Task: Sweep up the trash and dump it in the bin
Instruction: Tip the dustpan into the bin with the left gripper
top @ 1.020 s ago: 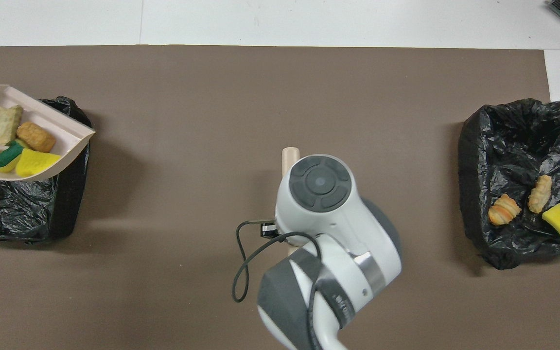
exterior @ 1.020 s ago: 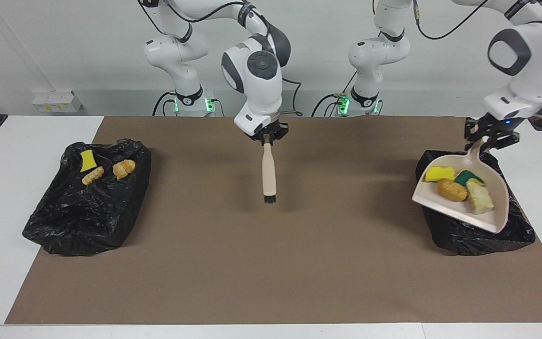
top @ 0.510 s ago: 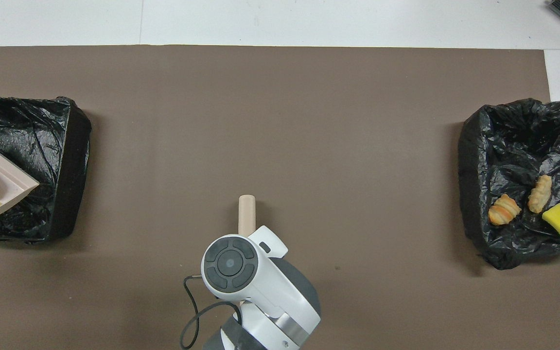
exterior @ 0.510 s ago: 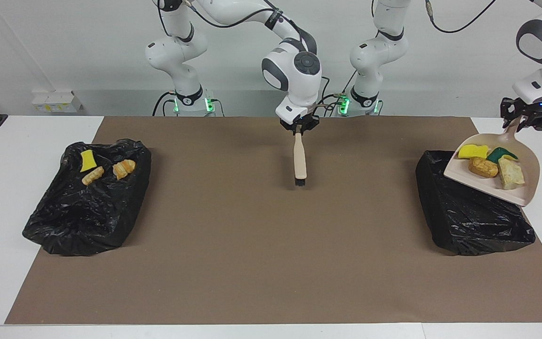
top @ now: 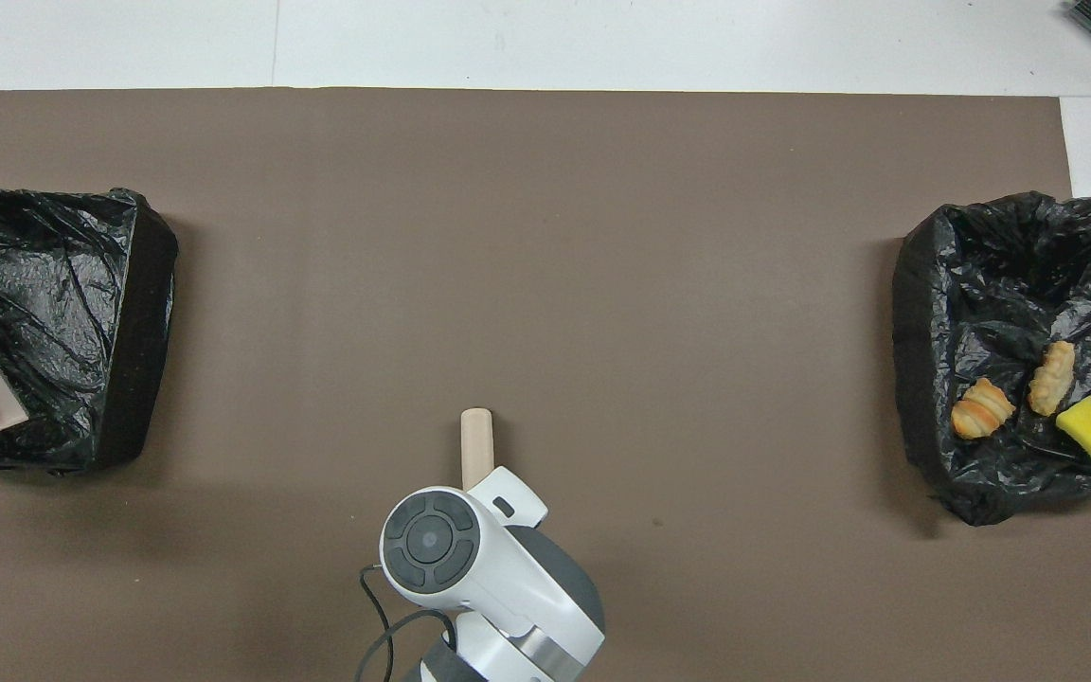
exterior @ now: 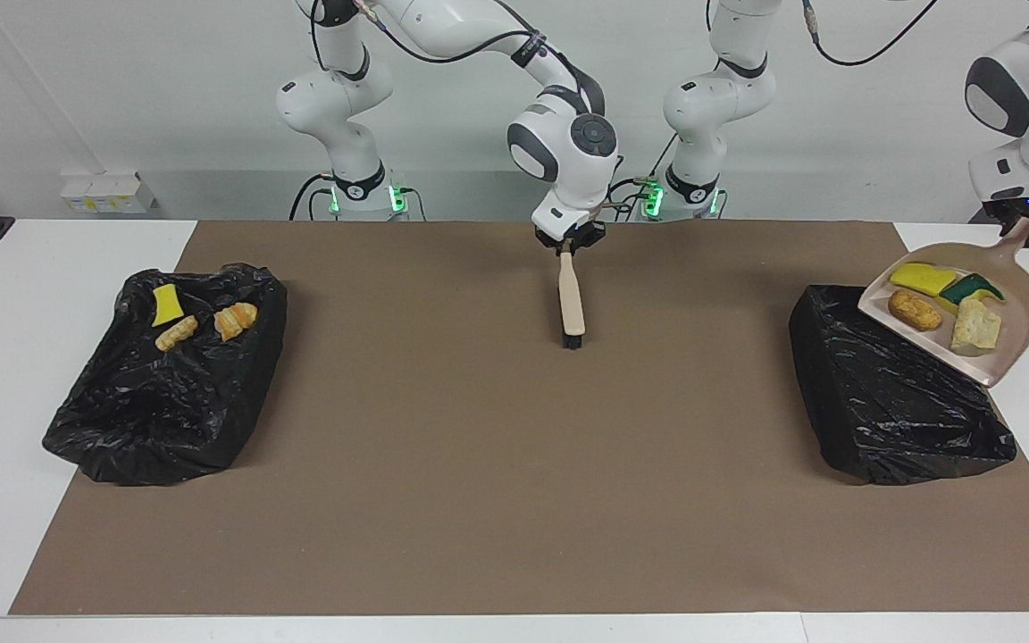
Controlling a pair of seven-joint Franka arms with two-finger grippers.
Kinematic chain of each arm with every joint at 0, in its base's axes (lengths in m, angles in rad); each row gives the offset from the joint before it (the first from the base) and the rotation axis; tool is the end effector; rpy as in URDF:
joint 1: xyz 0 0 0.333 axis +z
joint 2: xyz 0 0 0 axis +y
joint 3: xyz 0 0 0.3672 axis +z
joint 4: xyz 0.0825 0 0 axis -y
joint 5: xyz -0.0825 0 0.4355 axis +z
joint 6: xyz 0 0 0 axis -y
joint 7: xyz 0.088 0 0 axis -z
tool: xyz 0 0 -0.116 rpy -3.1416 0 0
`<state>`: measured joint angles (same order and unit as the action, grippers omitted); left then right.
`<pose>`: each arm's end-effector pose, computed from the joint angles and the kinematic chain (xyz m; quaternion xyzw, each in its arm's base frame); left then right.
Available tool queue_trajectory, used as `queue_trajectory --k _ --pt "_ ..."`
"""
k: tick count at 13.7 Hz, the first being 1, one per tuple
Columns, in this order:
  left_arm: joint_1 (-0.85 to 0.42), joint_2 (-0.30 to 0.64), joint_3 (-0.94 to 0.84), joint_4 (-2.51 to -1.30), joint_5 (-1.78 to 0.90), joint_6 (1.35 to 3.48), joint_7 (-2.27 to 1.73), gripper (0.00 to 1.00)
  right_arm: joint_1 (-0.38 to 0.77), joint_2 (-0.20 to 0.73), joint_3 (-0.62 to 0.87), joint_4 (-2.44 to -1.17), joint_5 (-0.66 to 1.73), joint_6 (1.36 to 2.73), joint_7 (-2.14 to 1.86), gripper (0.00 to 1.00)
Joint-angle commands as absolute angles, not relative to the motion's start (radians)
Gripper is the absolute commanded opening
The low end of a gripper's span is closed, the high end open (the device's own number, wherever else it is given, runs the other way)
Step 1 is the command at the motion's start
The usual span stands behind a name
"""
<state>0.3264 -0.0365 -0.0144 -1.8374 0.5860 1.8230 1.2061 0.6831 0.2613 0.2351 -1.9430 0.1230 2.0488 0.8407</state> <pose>0.5613 0.2334 0.5846 -0.8334 0.4760 0.1855 0.2109 0.3896 0.5123 0.3521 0.9938 0.0047 -0.1112 0.0049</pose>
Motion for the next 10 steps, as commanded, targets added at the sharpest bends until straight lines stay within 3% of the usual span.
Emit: queue_trajectory --k 1,2,7,10 --pt "0.266 -0.025 -0.005 -1.830 0.692 1.833 1.224 0.00 0.675 0.238 0.238 -2.005 0.118 2.114 0.841 0.12" --pt "0.264 -0.023 -0.005 -1.830 0.699 1.832 1.226 0.00 0.670 0.239 0.236 -2.003 0.118 2.109 0.836 0.97" --pt "0.236 -0.031 -0.006 -1.841 0.781 1.815 1.249 0.00 0.646 0.244 0.232 -1.884 0.115 1.998 0.835 1.00" --pt "0.226 -0.017 -0.008 -1.818 0.798 1.822 1.249 0.00 0.574 0.206 0.232 -1.821 0.115 1.899 0.815 1.00"
